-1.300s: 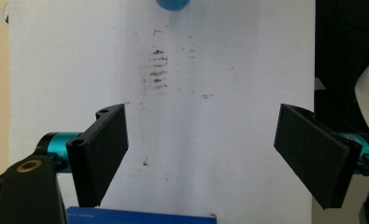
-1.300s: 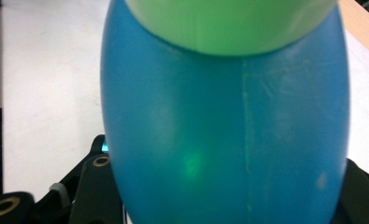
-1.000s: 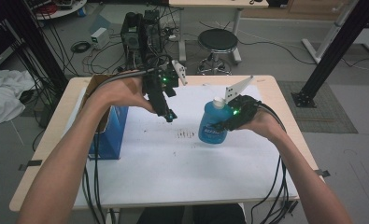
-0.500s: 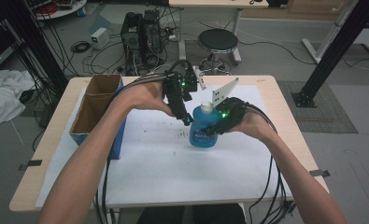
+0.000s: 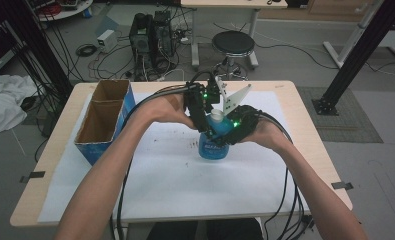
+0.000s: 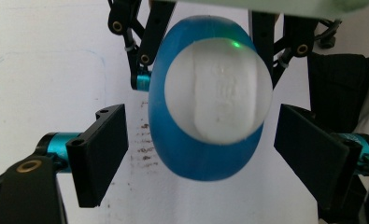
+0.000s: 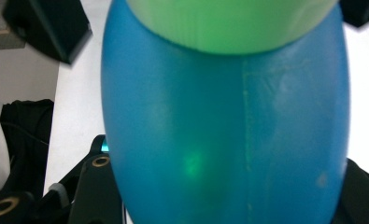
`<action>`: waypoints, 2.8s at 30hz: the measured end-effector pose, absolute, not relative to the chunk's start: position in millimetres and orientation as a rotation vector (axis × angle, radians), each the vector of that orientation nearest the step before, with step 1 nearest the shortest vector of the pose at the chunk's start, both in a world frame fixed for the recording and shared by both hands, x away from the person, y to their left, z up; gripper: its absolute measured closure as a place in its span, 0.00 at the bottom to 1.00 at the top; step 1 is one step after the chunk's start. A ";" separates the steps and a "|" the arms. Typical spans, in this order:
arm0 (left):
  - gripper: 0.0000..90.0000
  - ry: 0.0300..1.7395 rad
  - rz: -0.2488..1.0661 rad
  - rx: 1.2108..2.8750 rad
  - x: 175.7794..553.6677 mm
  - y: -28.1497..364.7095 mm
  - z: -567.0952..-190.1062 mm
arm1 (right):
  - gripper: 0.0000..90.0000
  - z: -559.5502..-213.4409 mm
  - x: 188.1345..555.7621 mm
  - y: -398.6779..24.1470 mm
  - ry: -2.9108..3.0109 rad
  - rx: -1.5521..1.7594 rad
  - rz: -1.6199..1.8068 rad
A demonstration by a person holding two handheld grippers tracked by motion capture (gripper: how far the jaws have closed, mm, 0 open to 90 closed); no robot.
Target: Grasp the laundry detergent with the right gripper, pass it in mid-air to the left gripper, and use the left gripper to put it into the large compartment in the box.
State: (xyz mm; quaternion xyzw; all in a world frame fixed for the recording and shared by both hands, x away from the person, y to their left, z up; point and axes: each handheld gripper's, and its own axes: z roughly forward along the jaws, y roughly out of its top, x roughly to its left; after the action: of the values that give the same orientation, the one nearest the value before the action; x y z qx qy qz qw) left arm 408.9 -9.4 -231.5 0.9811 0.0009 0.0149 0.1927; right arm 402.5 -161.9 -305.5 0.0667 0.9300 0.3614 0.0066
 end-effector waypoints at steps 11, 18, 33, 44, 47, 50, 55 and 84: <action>0.20 0.008 0.039 2.740 408.0 -12.9 -236.6 | 0.49 -305.9 400.0 -158.8 2.920 0.230 1.198; 0.23 0.017 0.032 2.730 409.2 -11.6 -238.0 | 0.49 -306.6 399.2 -159.8 2.933 0.274 1.181; 0.31 0.021 -0.002 2.731 410.4 -12.0 -242.6 | 0.49 -307.5 400.6 -160.9 2.941 0.285 1.171; 0.33 0.017 -0.005 2.734 408.6 -12.3 -244.0 | 0.49 -307.8 399.1 -160.5 2.938 0.289 1.177; 0.33 0.014 -0.009 2.737 408.5 -12.3 -244.5 | 0.49 -308.7 399.0 -159.9 2.938 0.283 1.172; 0.33 0.017 -0.005 2.735 408.3 -12.3 -245.2 | 0.49 -308.9 399.0 -159.7 2.939 0.284 1.175; 0.35 0.017 0.002 2.735 408.6 -12.2 -245.3 | 0.49 -309.4 398.7 -159.5 2.938 0.289 1.182; 0.42 0.017 0.016 2.720 407.6 -11.3 -245.7 | 0.48 -310.6 398.3 -158.0 2.923 0.249 1.202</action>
State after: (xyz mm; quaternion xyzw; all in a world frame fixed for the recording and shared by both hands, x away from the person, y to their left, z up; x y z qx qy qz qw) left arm 407.6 -11.3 -245.7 0.9779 0.0061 0.0058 0.2091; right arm 398.3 -158.0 -310.6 0.0786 0.9218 0.3792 -0.0142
